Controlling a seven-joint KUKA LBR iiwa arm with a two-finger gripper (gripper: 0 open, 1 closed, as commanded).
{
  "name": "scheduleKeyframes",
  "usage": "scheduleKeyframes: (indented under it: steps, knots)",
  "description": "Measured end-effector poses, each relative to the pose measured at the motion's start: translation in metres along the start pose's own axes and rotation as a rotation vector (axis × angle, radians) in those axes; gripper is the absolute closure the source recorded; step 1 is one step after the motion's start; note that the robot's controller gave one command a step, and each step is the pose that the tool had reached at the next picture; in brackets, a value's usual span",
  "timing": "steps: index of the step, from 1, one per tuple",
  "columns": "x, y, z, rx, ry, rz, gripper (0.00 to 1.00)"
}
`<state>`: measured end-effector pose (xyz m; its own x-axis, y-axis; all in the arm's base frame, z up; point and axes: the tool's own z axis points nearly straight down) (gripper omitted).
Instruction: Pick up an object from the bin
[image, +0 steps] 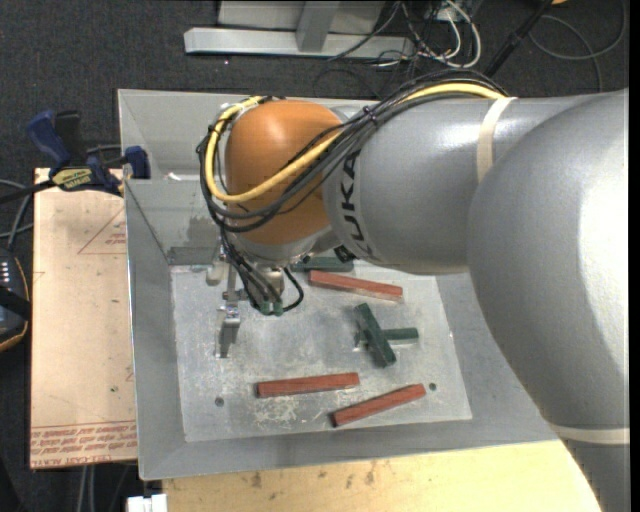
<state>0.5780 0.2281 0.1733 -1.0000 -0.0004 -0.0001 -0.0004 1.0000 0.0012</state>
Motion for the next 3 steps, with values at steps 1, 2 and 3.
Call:
scheduleKeyframes:
  steps: [1,2,3]
  knots:
    - [0.043,-0.052,0.068,-0.001,-0.003,-0.078,0.0]
    - [0.052,-0.075,0.069,0.001,0.002,-0.189,0.0]
    - [0.061,-0.113,0.072,0.0,0.0,-0.101,0.0]
